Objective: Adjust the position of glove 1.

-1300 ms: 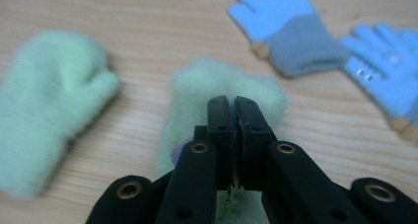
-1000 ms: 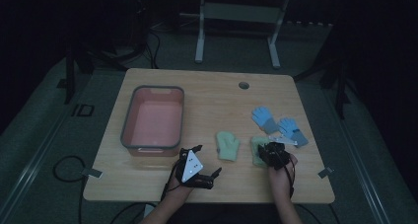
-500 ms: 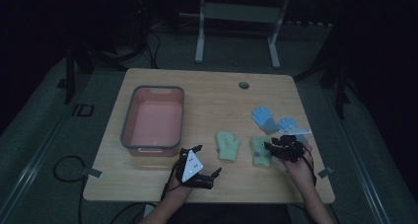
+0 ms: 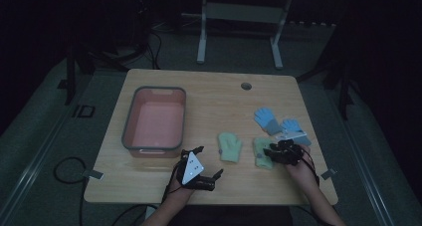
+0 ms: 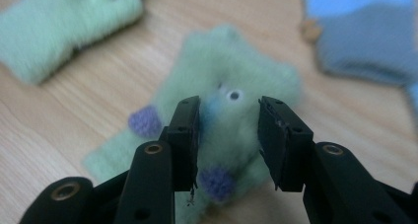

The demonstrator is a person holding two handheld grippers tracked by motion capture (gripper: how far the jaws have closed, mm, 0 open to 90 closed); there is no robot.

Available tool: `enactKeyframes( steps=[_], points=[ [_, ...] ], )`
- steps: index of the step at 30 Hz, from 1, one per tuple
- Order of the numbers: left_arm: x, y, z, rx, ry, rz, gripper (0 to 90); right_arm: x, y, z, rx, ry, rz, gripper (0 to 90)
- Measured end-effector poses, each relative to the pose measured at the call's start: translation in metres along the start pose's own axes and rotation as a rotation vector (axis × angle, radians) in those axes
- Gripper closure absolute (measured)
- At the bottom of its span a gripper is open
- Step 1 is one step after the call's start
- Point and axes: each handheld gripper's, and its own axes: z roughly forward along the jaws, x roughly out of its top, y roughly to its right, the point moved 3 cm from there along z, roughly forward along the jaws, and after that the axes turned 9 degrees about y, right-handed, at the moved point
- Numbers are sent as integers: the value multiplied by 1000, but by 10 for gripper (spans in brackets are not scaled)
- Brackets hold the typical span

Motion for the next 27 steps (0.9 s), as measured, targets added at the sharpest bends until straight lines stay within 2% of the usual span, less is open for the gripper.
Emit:
enactKeyframes(
  steps=[3, 5, 9, 11, 13, 16, 18, 22, 25, 27],
  points=[
    [0, 1, 0, 6, -1, 4, 16, -2, 2, 1, 9, -13, 16, 610],
    [0, 1, 0, 8, -3, 13, 16, -1, 1, 1, 4, -27, 10, 634],
    [0, 2, 1, 10, -7, 15, 16, -1, -8, 2, -15, -26, -15, 791],
    [0, 1, 1, 10, -7, 13, 16, -1, -10, 3, -26, -21, -14, 813],
    [0, 1, 0, 10, -6, 12, 16, -2, -10, 3, -27, -11, 14, 821],
    [0, 1, 1, 10, -6, 14, 16, -2, -13, 2, -53, -5, 2, 834],
    [0, 1, 1, 10, -6, 13, 16, 0, -15, 0, -70, -5, 15, 843],
    [0, 1, 1, 12, -6, 13, 15, 12, -19, -8, -97, -2, 38, 845],
    [0, 1, 0, 13, -6, 15, 16, 26, -18, -17, -108, 31, 68, 845],
    [0, 1, 0, 13, -5, 15, 16, 39, -17, -26, -138, 52, 78, 845]
  ],
)
